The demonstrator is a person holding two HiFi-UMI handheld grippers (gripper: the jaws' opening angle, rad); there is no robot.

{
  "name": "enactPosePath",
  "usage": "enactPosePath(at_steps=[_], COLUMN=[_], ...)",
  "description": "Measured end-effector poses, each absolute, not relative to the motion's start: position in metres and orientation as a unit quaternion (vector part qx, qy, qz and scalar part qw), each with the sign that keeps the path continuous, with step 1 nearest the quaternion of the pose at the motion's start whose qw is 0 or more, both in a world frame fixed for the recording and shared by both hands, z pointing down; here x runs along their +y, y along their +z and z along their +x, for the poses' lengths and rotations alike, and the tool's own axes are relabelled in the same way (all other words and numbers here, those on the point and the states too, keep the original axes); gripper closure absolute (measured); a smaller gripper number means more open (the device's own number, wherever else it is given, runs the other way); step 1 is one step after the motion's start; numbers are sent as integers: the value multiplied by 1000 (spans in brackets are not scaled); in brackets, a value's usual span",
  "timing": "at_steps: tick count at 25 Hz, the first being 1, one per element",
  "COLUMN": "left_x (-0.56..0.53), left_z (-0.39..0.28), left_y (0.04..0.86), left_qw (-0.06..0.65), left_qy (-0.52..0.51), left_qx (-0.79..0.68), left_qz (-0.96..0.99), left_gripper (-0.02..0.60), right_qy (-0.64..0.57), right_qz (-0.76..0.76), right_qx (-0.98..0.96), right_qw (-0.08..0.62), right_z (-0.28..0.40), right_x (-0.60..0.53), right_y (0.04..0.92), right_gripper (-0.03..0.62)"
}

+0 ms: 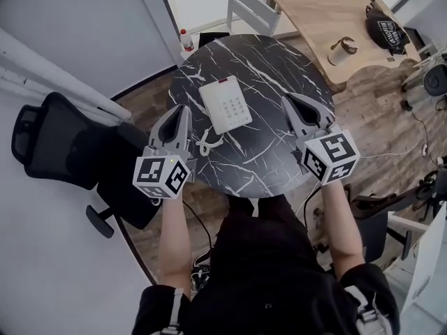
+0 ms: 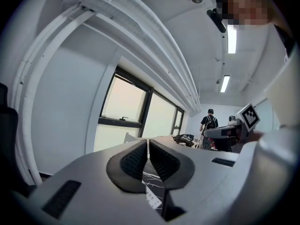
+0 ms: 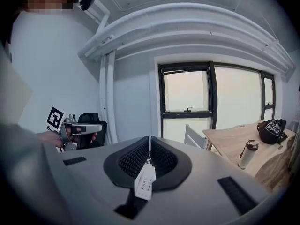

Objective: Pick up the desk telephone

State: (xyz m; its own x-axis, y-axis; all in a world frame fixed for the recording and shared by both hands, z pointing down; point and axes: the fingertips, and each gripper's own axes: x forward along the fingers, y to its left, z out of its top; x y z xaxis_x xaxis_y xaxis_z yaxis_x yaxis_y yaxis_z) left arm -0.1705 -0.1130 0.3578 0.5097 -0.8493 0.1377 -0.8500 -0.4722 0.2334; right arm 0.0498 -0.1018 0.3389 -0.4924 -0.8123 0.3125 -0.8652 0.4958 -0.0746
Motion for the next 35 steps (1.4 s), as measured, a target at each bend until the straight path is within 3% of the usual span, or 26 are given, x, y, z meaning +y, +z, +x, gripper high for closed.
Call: enactPosePath(at_steps=[10, 12, 14, 18, 35], left_x=[-121, -123, -126, -131, -139], left_z=[-172, -173, -173, -169, -147], left_y=[409, 420, 432, 455, 584], left_qw=[183, 199, 212, 236, 366], left_qy=[40, 51, 59, 70, 113], left_qx=[-493, -493, -493, -491, -489], left_qz=[850, 846, 842, 836, 784], left_gripper=[559, 491, 482, 464, 396], right_qy=[156, 168, 181, 207, 327], right_qz=[467, 461, 453, 428, 374], right_qx=[-855, -855, -854, -855, -818], right_qw=[162, 170, 180, 208, 291], right_z=[40, 38, 36, 28, 21], right_x=[-127, -133, -140, -152, -166], right_y=[399, 411, 426, 459, 610], right_gripper=[560, 560, 559, 487, 418])
